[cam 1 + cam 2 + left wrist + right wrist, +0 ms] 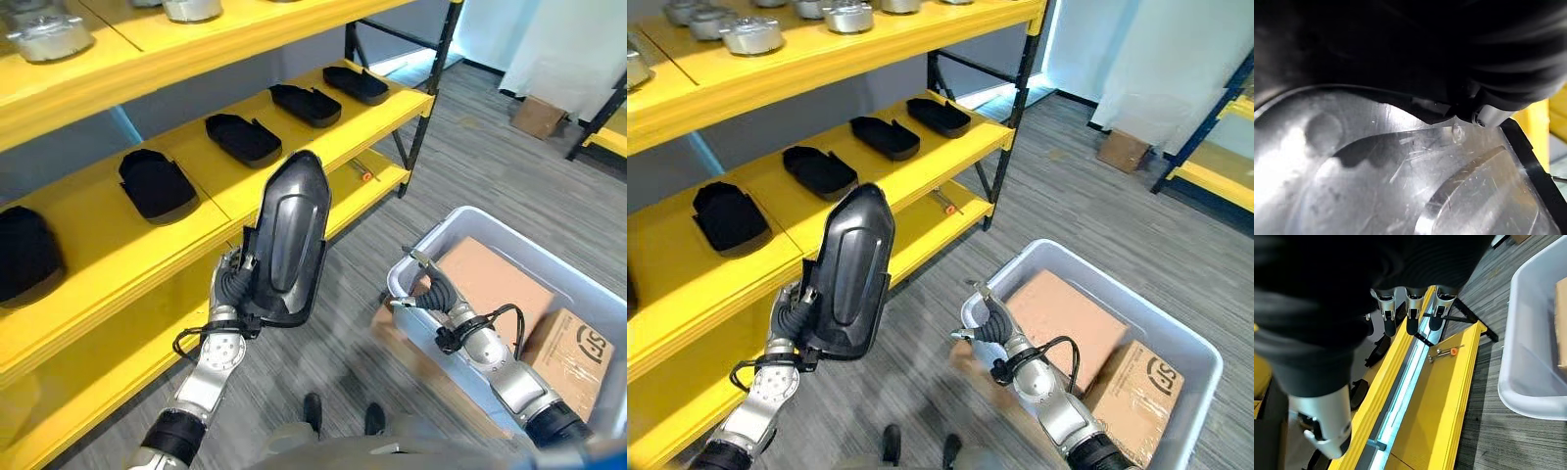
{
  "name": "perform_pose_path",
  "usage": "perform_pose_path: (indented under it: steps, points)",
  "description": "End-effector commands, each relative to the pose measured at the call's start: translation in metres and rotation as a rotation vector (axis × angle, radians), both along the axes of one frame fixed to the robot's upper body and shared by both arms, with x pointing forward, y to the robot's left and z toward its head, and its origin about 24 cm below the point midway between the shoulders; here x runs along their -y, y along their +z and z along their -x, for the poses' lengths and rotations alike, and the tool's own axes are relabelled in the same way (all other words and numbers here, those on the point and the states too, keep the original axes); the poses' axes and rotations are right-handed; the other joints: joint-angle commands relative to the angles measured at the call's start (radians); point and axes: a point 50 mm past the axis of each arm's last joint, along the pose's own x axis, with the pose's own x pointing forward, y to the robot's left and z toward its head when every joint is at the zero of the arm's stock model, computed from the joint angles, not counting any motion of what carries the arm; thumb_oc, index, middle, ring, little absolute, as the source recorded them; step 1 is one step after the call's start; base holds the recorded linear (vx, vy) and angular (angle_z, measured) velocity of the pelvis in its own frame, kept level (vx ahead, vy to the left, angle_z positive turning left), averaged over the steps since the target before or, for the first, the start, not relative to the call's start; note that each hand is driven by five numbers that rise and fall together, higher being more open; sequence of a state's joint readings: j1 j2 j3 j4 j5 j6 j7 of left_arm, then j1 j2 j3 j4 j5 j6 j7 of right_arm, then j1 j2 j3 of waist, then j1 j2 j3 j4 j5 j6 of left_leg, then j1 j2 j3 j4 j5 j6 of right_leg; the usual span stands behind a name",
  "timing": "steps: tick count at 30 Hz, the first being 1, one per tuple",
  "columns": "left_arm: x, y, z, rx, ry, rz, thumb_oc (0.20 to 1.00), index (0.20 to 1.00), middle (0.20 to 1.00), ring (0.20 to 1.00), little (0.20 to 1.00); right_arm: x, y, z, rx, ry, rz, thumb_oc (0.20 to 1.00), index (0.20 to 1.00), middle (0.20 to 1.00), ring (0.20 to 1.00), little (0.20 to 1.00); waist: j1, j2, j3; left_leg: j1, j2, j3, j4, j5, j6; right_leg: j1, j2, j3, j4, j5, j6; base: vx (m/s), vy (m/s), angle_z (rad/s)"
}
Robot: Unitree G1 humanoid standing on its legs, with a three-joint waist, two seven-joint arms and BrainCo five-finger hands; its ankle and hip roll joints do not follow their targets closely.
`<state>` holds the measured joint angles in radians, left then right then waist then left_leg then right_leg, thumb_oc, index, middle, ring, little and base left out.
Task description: Move parts from the plastic box to the shelf.
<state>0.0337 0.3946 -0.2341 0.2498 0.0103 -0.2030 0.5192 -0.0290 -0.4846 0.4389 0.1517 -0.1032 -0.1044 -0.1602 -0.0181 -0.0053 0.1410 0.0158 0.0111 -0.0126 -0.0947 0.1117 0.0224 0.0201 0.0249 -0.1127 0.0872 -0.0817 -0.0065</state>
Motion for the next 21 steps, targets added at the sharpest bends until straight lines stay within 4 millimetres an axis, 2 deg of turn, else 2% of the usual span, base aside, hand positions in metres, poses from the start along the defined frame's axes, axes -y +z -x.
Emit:
perform_pose_path:
  steps: [1, 5, 7, 8, 9, 11, 13, 14, 18, 19, 21]
  points:
    - [0.000, 0.046, -0.028, 0.240, -0.006, 0.026, 0.200, 0.200, 0.200, 0.200, 0.200, -0.009, 0.021, -0.009, 0.110, 0.035, -0.067, 1.000, 1.000, 1.000, 1.000, 1.000, -0.001, -0.037, -0.008, 0.031, -0.097, 0.047, 0.007, -0.084, 0.017, 0.018, 0.013, 0.047, -0.073, 0.120, 0.084, 0.00, -0.121, 0.34]
    - [-0.006, 0.044, -0.023, 0.230, 0.049, 0.025, 0.200, 0.200, 0.200, 0.200, 0.200, -0.012, 0.018, -0.008, 0.104, 0.036, -0.080, 1.000, 1.000, 1.000, 1.000, 1.000, 0.009, -0.032, -0.012, 0.038, -0.090, 0.061, 0.007, -0.083, 0.008, 0.046, -0.001, 0.030, -0.115, 0.127, 0.085, 0.02, -0.091, 0.22]
    - [-0.006, 0.043, -0.024, 0.228, 0.060, 0.039, 0.200, 0.200, 0.200, 0.200, 0.200, -0.011, 0.017, -0.006, 0.102, 0.037, -0.078, 1.000, 1.000, 1.000, 1.000, 1.000, -0.002, -0.028, -0.006, 0.048, -0.076, 0.108, 0.010, -0.075, -0.003, 0.051, -0.011, 0.009, -0.119, 0.127, 0.083, -0.03, -0.002, 0.16]
    - [-0.004, 0.044, -0.027, 0.233, 0.051, 0.048, 0.200, 0.200, 0.200, 0.200, 0.200, -0.008, 0.017, -0.005, 0.105, 0.025, -0.071, 1.000, 1.000, 1.000, 1.000, 1.000, -0.018, -0.027, 0.001, 0.047, -0.059, 0.171, 0.025, -0.075, -0.013, 0.054, -0.024, -0.021, -0.120, 0.126, 0.083, -0.16, 0.087, 0.60]
    - [0.005, 0.046, -0.033, 0.236, 0.006, 0.072, 0.200, 0.200, 0.200, 0.200, 0.200, 0.002, 0.016, -0.002, 0.116, -0.033, -0.062, 1.000, 1.000, 1.000, 1.000, 1.000, -0.062, -0.029, 0.009, 0.030, -0.001, 0.339, 0.087, -0.075, -0.046, 0.059, -0.060, -0.097, -0.121, 0.129, 0.088, -0.17, 0.120, 0.74]
    - [0.010, 0.046, -0.035, 0.242, 0.002, 0.085, 0.200, 0.200, 0.200, 0.200, 0.200, 0.006, 0.018, -0.002, 0.128, -0.045, -0.057, 1.000, 1.000, 1.000, 1.000, 1.000, -0.076, -0.033, 0.016, 0.017, 0.030, 0.373, 0.124, -0.075, -0.062, 0.062, -0.078, -0.116, -0.113, 0.128, 0.083, -0.09, 0.139, 1.43]
    - [0.009, 0.043, -0.032, 0.250, 0.023, 0.108, 0.200, 0.200, 0.200, 0.200, 0.200, 0.010, 0.019, -0.004, 0.135, -0.041, -0.050, 1.000, 1.000, 1.000, 1.000, 1.000, -0.076, -0.037, 0.025, 0.025, 0.067, 0.337, 0.158, -0.088, -0.069, 0.077, -0.100, -0.114, -0.102, 0.120, 0.074, 0.00, 0.205, 1.35]
    - [0.008, 0.043, -0.031, 0.251, 0.025, 0.109, 0.200, 0.200, 0.200, 0.200, 0.200, 0.010, 0.019, -0.004, 0.135, -0.041, -0.050, 1.000, 1.000, 1.000, 1.000, 1.000, -0.076, -0.036, 0.025, 0.028, 0.071, 0.335, 0.157, -0.085, -0.071, 0.079, -0.100, -0.114, -0.102, 0.119, 0.073, 0.02, 0.276, 0.03]
    - [0.000, 0.044, -0.026, 0.258, 0.040, 0.121, 0.200, 0.200, 0.200, 0.200, 0.200, 0.017, 0.023, -0.003, 0.139, -0.025, -0.040, 1.000, 1.000, 1.000, 1.000, 1.000, -0.084, -0.024, 0.003, 0.042, 0.205, 0.333, 0.159, 0.055, -0.124, 0.081, -0.121, -0.123, -0.090, 0.098, 0.054, 0.03, 0.318, 0.02]
    - [-0.002, 0.042, -0.025, 0.254, 0.047, 0.114, 0.200, 0.200, 0.200, 0.200, 0.200, 0.019, 0.026, -0.004, 0.143, -0.013, -0.039, 1.000, 1.000, 1.000, 1.000, 1.000, -0.091, -0.016, 0.006, 0.054, 0.248, 0.306, 0.157, 0.078, -0.134, 0.078, -0.144, -0.127, -0.055, 0.076, 0.057, 0.06, 0.477, 0.00]
    - [-0.003, 0.041, -0.025, 0.249, 0.045, 0.104, 0.200, 0.200, 0.200, 0.200, 0.200, 0.020, 0.027, -0.006, 0.134, -0.014, -0.049, 1.000, 1.000, 1.000, 1.000, 1.000, -0.096, 0.002, 0.004, 0.074, 0.242, 0.317, 0.130, 0.055, -0.130, 0.069, -0.163, -0.135, -0.033, 0.070, 0.066, 0.07, 0.527, 0.25]
